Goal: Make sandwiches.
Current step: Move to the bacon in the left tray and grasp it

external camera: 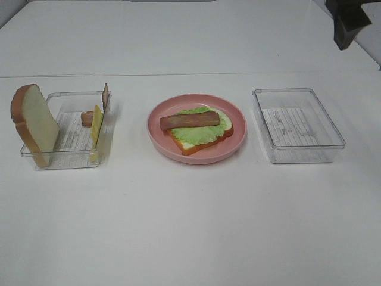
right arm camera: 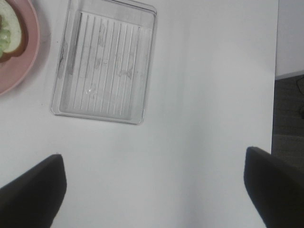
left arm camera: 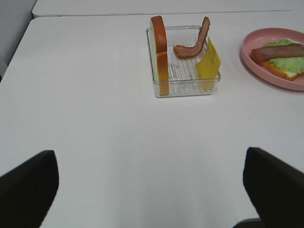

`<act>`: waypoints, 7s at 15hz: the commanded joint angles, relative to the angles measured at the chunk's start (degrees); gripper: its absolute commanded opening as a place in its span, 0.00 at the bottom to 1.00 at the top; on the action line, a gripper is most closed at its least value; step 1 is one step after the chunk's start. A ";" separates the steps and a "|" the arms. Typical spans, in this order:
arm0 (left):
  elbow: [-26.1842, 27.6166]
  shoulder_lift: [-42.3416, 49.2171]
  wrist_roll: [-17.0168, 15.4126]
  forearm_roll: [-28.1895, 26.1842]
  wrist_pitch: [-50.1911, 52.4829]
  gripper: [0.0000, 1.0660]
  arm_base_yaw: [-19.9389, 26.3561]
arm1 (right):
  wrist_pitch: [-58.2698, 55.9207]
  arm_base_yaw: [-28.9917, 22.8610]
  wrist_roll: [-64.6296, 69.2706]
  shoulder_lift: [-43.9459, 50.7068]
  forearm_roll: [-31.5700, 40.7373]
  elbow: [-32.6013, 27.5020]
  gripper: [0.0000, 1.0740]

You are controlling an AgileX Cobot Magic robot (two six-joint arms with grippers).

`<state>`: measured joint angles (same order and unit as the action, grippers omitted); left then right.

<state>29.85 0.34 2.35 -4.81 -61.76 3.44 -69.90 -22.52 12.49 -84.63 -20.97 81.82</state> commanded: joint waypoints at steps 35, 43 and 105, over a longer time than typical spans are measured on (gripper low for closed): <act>-0.11 0.92 -0.11 -0.11 0.23 0.95 0.06 | 6.76 18.85 -8.25 86.57 14.27 -55.86 0.92; -0.11 0.92 -0.11 -0.11 0.23 0.95 0.06 | 6.76 18.85 -8.25 86.57 14.27 -55.86 0.92; 98.66 -134.93 -24.41 3.15 -13.58 0.95 -17.02 | 6.76 18.85 -8.25 86.57 14.21 -55.86 0.92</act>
<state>128.23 -134.19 -21.66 -1.66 -69.44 -13.18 -63.77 -3.95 5.04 0.23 -6.53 26.18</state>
